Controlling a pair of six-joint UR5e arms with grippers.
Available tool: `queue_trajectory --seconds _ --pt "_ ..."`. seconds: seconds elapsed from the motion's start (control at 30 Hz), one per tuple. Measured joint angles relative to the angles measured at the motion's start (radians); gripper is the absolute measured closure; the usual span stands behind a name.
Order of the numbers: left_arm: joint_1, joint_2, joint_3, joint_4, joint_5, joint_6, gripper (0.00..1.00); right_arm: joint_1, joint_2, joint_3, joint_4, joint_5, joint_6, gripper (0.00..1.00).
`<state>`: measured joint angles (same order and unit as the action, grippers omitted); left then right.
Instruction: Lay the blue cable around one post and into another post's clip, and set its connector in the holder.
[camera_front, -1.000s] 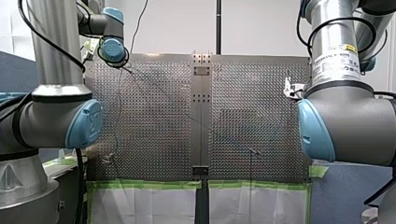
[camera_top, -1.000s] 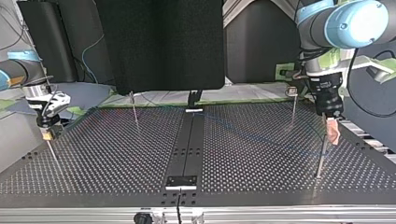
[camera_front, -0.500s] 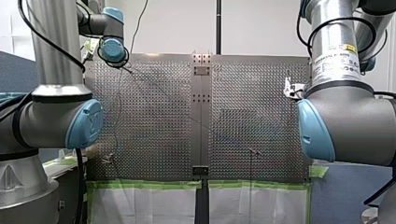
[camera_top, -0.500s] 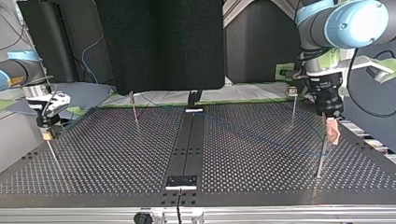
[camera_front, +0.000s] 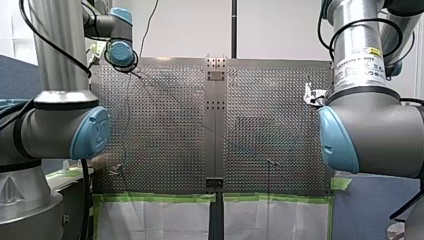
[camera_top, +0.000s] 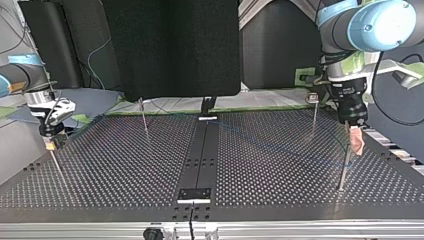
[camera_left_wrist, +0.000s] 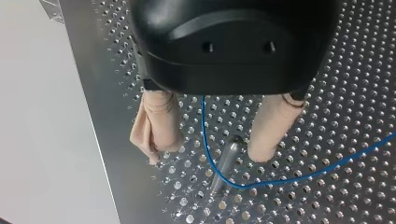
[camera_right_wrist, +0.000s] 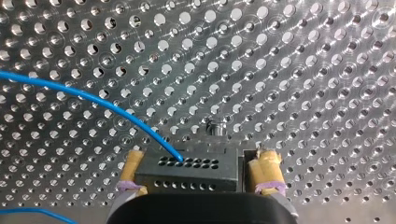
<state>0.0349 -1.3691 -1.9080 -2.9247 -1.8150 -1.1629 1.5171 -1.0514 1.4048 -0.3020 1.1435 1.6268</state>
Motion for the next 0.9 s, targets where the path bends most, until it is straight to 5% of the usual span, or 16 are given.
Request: queue_trajectory --seconds 0.3,0.63,0.9 --pt "-0.011 -0.003 -0.04 0.026 0.04 -0.05 0.0 0.0 0.0 0.0 0.0 0.0 0.0 0.0" --pt "-0.081 -0.071 -0.121 0.106 0.113 -0.131 0.0 0.0 0.0 0.0 0.0 0.0 0.0 0.0" --pt "-0.147 -0.136 -0.186 0.171 0.092 -0.196 0.0 0.0 0.0 0.0 0.0 0.0 0.0 0.0"
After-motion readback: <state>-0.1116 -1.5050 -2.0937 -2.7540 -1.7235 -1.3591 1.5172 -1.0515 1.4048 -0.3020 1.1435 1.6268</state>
